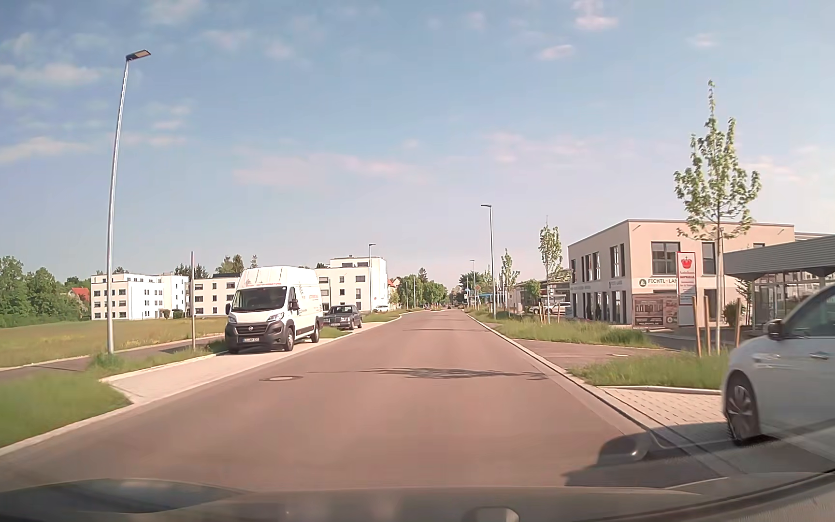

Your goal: Follow the waypoints while adhering to traffic rules and regulations

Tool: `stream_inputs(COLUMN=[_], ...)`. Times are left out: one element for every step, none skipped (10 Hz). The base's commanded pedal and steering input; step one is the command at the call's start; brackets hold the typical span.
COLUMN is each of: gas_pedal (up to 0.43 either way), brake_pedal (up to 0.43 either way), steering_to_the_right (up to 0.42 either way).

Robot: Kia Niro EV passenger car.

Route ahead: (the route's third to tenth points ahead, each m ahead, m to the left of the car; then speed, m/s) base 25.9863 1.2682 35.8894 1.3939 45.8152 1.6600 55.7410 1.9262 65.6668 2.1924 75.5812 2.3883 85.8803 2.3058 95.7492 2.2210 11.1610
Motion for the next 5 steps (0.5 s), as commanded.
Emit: stream_inputs(gas_pedal=[0.118, 0.118, 0.118, 0.118, 0.118], brake_pedal=[0.000, 0.000, 0.000, 0.000, 0.000], steering_to_the_right=[-0.003, -0.003, -0.003, -0.003, -0.003])
